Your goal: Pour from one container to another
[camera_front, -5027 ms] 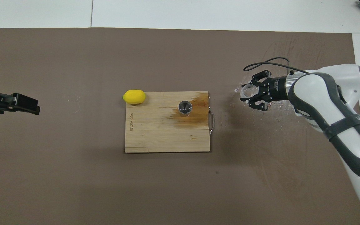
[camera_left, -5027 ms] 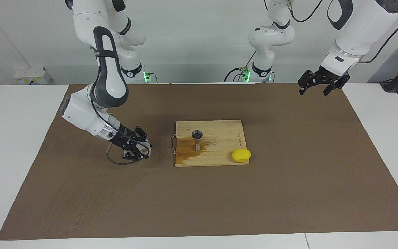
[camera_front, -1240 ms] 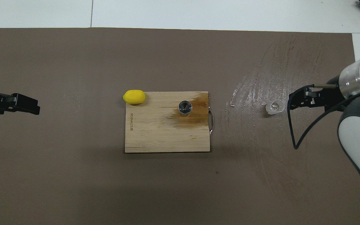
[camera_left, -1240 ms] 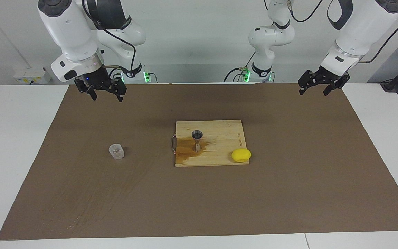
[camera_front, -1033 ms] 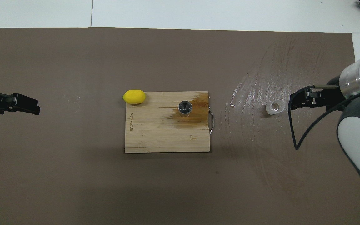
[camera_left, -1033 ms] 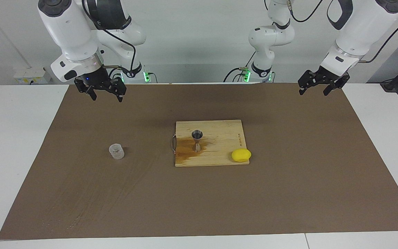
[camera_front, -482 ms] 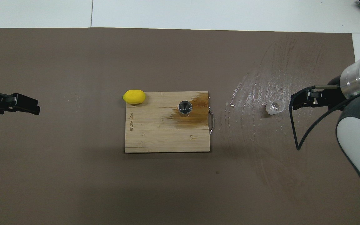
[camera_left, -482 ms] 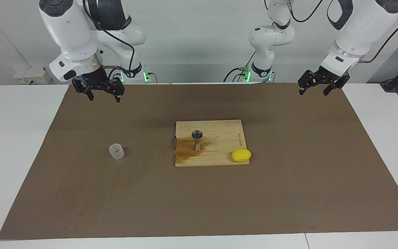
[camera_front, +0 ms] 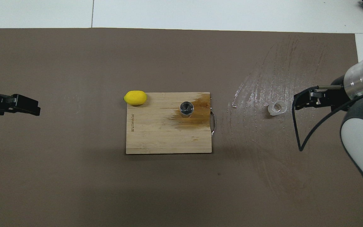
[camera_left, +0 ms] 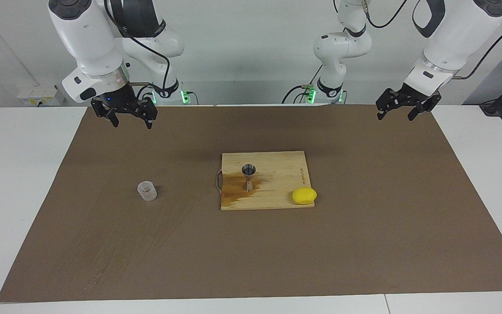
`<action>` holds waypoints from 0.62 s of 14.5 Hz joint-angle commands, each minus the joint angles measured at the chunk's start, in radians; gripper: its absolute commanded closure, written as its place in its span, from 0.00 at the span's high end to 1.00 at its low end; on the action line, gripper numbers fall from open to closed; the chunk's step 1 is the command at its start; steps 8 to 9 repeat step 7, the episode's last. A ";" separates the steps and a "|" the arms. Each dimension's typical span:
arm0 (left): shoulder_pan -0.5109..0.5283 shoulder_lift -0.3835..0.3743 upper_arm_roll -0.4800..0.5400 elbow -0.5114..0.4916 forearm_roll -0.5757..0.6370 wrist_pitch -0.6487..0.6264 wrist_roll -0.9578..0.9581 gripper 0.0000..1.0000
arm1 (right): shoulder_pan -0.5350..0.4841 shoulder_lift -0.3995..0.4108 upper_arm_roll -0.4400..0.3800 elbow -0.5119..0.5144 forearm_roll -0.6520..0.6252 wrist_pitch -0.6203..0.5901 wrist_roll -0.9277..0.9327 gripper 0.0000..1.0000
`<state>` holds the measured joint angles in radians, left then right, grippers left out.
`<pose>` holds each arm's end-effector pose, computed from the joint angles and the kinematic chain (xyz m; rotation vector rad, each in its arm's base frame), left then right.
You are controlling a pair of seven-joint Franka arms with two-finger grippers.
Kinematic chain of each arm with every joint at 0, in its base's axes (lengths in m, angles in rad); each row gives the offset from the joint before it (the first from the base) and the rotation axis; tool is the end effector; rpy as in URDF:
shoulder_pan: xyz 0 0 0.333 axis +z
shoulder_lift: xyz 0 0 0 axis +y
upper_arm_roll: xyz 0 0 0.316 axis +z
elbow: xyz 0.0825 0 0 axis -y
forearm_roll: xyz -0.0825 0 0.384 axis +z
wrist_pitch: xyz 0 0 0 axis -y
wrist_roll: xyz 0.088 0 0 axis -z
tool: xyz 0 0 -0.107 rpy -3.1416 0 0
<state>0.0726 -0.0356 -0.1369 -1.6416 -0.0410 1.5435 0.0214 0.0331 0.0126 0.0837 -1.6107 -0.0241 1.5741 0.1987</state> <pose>0.5376 -0.0404 0.6083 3.1024 -0.1324 -0.0988 0.5534 0.0621 0.5990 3.1078 -0.1263 -0.0699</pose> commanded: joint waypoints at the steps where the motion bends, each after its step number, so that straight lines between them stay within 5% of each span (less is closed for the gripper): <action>1: 0.009 -0.009 -0.004 -0.010 -0.013 0.004 0.009 1.00 | -0.013 -0.011 0.004 0.006 0.018 0.007 -0.024 1.00; 9: 0.009 -0.009 -0.004 -0.010 -0.013 0.006 0.009 1.00 | -0.016 -0.022 -0.002 -0.009 0.018 0.004 -0.024 1.00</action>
